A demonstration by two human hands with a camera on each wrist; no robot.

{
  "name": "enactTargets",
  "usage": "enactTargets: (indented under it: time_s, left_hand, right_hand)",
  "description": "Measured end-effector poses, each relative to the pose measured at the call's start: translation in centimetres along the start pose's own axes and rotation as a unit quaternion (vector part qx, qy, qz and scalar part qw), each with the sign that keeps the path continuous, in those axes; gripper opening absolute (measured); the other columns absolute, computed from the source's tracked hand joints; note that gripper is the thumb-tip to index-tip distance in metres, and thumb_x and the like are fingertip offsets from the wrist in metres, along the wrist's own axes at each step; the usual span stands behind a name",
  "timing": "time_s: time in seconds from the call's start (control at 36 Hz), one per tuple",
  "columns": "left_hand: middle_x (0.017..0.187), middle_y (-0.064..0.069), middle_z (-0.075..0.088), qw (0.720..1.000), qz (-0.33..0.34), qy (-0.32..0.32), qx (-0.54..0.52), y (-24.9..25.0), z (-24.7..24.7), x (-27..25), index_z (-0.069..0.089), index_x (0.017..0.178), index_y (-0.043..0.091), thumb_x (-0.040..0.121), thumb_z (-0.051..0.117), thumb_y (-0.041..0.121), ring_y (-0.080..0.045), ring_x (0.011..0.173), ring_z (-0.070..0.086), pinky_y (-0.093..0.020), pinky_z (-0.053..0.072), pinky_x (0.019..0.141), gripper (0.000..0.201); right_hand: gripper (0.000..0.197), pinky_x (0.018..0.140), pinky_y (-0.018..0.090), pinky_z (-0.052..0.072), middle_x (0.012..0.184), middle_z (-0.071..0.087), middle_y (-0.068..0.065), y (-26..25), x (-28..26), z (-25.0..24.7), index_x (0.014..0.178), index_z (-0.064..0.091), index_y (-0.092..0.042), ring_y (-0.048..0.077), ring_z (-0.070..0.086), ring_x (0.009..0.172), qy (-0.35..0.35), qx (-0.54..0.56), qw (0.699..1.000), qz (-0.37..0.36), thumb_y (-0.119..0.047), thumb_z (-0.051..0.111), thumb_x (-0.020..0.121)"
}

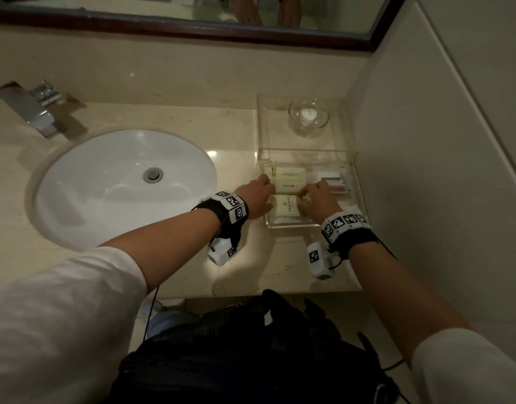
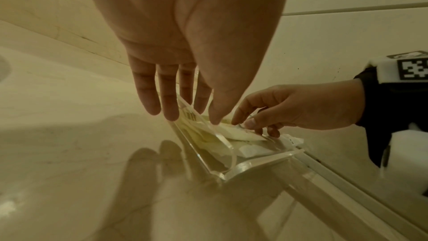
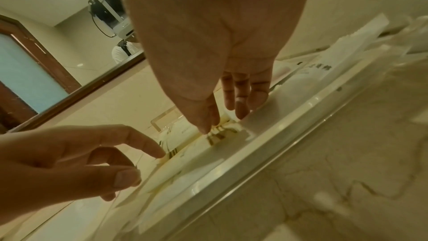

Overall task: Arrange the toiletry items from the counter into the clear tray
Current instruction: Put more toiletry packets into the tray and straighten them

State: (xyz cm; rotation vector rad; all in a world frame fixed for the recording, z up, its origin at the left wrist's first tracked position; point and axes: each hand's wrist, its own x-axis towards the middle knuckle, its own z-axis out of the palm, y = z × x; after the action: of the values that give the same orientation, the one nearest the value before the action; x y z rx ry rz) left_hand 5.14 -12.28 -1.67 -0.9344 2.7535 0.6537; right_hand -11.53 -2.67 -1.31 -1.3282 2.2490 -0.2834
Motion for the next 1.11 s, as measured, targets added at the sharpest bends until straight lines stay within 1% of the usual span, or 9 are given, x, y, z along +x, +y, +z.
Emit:
enactTargets:
  time_s: [0.17,0.31,0.44,0.58,0.69,0.86,0.92,1.0,1.11]
  left_hand:
    - [0.133,-0.011,0.037,0.993,-0.003,0.028,-0.116,-0.6,-0.7,0.1,0.051,0.125,0.01,0.09,0.059,0.022,-0.028,0.105,0.056,-0.035,0.047,0.092,0.037]
    - [0.13,-0.012,0.044,0.972,-0.051,0.076,-0.218,-1.8,-2.6,-0.5,0.058,0.121,0.012,0.088,0.062,0.019,-0.025,0.104,0.058,-0.025,0.043,0.092,0.034]
    - [0.128,-0.009,0.047,0.95,-0.096,0.126,-0.268,-5.9,-4.4,-2.6,0.059,0.12,0.016,0.09,0.059,0.021,-0.021,0.102,0.059,-0.012,0.036,0.077,0.031]
    - [0.121,-0.006,0.058,0.923,-0.157,0.185,-0.3,-11.7,-6.0,-6.4,0.063,0.113,0.015,0.089,0.059,0.018,-0.021,0.103,0.06,-0.019,0.041,0.082,0.024]
    - [0.117,-0.005,0.062,0.895,-0.211,0.22,-0.324,-16.6,-6.9,-9.9,0.065,0.109,0.013,0.088,0.059,0.014,-0.018,0.102,0.061,-0.014,0.039,0.078,0.022]
    - [0.114,-0.005,0.065,0.859,-0.275,0.248,-0.354,-25.5,-8.4,-17.0,0.065,0.107,0.014,0.086,0.061,0.017,-0.022,0.1,0.063,-0.025,0.045,0.081,0.021]
    - [0.112,-0.005,0.066,0.848,-0.291,0.26,-0.358,-28.0,-8.8,-19.3,0.065,0.107,0.014,0.087,0.059,0.014,-0.021,0.099,0.063,-0.026,0.047,0.08,0.022]
    - [0.113,-0.005,0.066,0.827,-0.322,0.287,-0.362,-32.5,-9.5,-23.1,0.065,0.107,0.011,0.086,0.058,0.009,-0.023,0.099,0.063,-0.031,0.048,0.088,0.023]
    - [0.112,-0.007,0.067,0.798,-0.371,0.327,-0.344,-38.7,-9.9,-27.9,0.066,0.104,0.009,0.086,0.059,0.012,-0.025,0.098,0.063,-0.028,0.046,0.086,0.019]
  right_hand:
    - [0.027,0.093,0.03,0.044,0.129,0.038,0.01,-0.7,0.3,-0.4,0.114,0.056,-0.01,0.025,0.052,0.109,0.053,0.003,0.998,-0.029,-0.017,0.061,0.088]
    - [0.021,0.089,0.034,0.049,0.122,0.043,0.009,-3.4,1.0,-0.9,0.107,0.058,-0.01,0.023,0.056,0.096,0.089,0.033,0.991,-0.093,-0.016,0.062,0.087]
    - [0.015,0.077,0.026,0.044,0.11,0.051,0.01,-8.7,2.1,-0.2,0.101,0.062,-0.009,0.017,0.055,0.077,0.11,0.047,0.975,-0.186,-0.011,0.062,0.086]
    - [0.013,0.074,0.018,0.036,0.102,0.053,0.004,-16.1,3.1,2.4,0.099,0.062,-0.01,0.011,0.05,0.071,0.075,0.048,0.96,-0.265,-0.01,0.061,0.086]
    - [0.013,0.073,0.023,0.04,0.1,0.054,0.005,-22.1,3.6,5.1,0.099,0.062,-0.01,0.013,0.052,0.072,0.039,0.037,0.951,-0.305,-0.009,0.061,0.086]
    - [0.008,0.071,0.027,0.044,0.094,0.058,0.008,-32.2,3.6,9.9,0.092,0.064,-0.009,0.019,0.056,0.075,-0.014,0.021,0.933,-0.358,-0.008,0.061,0.085]
    - [0.006,0.07,0.024,0.042,0.09,0.057,0.003,-35.2,3.5,11.4,0.09,0.065,-0.01,0.016,0.053,0.074,-0.029,0.026,0.927,-0.374,-0.008,0.061,0.085]
    - [0.008,0.071,0.024,0.041,0.091,0.054,-0.002,-40.2,3.5,14.1,0.092,0.065,-0.013,0.012,0.05,0.073,-0.055,0.02,0.925,-0.376,-0.011,0.06,0.086]
    - [0.009,0.076,0.031,0.047,0.094,0.06,0.007,-46.7,3.3,18.0,0.093,0.066,-0.009,0.019,0.056,0.075,-0.084,0.029,0.917,-0.389,-0.009,0.061,0.086]
